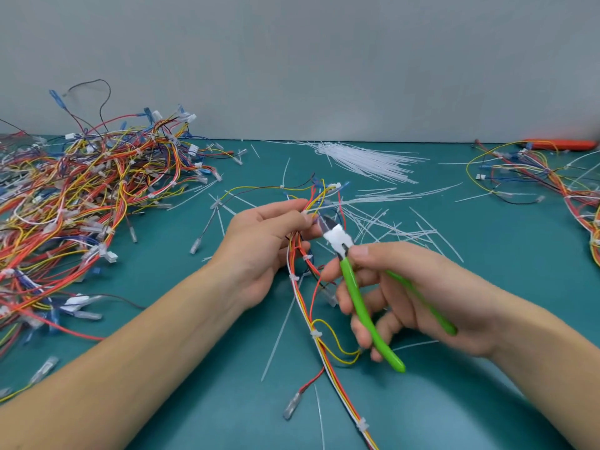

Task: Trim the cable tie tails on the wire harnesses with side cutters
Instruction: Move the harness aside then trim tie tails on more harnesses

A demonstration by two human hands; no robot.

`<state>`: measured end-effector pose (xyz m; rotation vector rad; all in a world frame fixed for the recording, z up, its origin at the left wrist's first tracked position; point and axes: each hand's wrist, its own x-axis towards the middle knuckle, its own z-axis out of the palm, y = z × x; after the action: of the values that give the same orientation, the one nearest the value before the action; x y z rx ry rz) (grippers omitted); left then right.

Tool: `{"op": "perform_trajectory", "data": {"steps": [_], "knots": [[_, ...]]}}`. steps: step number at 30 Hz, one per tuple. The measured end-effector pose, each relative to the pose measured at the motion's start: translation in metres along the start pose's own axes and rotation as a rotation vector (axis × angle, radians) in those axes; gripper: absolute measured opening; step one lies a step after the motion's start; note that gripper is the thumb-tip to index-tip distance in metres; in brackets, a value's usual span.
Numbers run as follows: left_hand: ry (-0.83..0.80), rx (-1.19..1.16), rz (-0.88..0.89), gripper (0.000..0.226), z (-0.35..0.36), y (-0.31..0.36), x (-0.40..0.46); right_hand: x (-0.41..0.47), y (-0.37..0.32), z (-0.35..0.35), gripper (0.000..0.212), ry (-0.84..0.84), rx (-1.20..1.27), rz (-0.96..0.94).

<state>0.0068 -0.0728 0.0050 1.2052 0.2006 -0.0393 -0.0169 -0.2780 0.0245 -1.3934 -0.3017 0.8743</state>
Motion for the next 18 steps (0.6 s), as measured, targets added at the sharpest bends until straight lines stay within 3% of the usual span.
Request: {"op": "perform_trajectory", "data": {"steps": [4,10,18], "knots": [[-0.054,-0.046,0.014,0.031,0.0010,0.0002,-0.0014,0.0016,0.0011,0.0000,0.047,-0.052,0.094,0.081],[-0.126,-0.063,0.039,0.038,0.0012,0.0005,-0.0041,0.0029,-0.0015,0.0000,0.038,-0.106,0.273,0.047],[-0.156,-0.054,0.077,0.036,0.0042,-0.0019,-0.0086,0.0042,0.0019,0.0025,0.033,-0.106,0.321,0.021]]}}
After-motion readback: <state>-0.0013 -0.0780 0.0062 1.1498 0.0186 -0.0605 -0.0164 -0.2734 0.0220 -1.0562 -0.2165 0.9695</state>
